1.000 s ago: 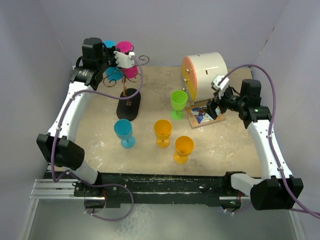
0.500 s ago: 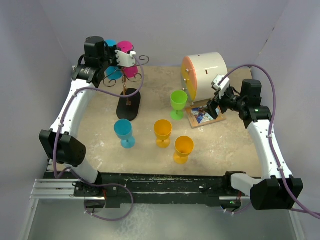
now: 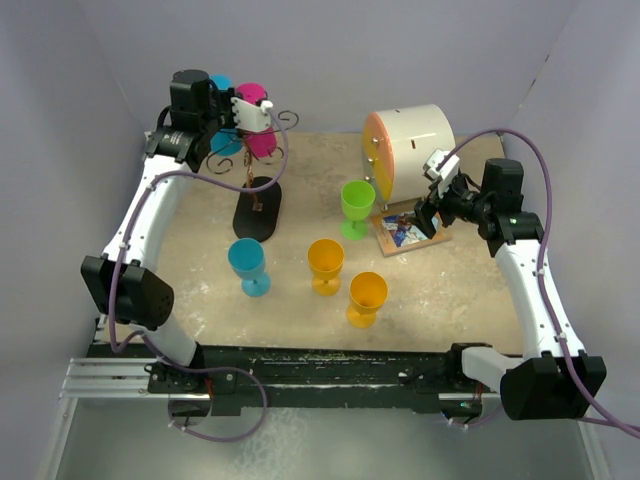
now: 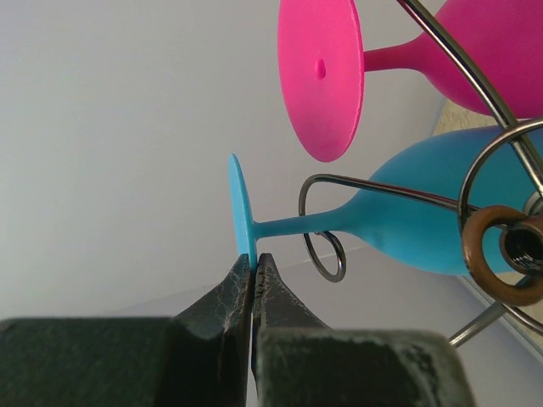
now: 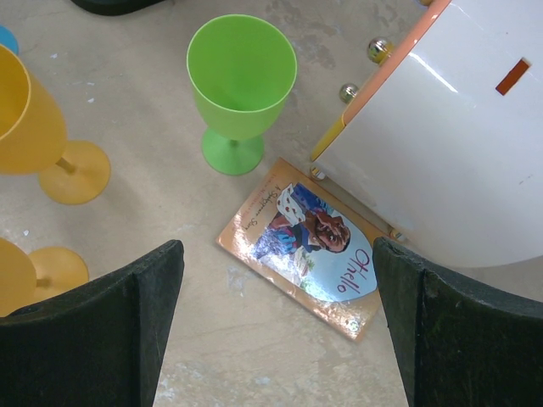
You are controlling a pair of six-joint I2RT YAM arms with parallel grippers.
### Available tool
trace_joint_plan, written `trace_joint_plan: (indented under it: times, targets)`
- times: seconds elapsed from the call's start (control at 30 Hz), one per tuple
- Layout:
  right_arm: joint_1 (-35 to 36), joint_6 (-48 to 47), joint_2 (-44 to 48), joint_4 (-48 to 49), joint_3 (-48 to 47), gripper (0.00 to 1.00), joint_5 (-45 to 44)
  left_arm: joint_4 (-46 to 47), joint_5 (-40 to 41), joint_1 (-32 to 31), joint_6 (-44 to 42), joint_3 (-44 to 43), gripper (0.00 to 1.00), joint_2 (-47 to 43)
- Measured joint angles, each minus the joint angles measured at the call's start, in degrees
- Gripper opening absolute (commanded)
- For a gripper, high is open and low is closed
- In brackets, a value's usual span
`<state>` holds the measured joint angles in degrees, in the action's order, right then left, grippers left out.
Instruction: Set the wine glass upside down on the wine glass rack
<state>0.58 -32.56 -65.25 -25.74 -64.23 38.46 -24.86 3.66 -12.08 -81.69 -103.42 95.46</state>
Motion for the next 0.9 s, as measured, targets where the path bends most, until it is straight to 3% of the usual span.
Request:
trace_joint_plan:
  times: [0.9]
  targets:
    - [-0.28,0.00,0.02,0.00,0.09,0.95,0.00,0.15,2.54,0.04,-0.22,-1.36,0.00,3.89]
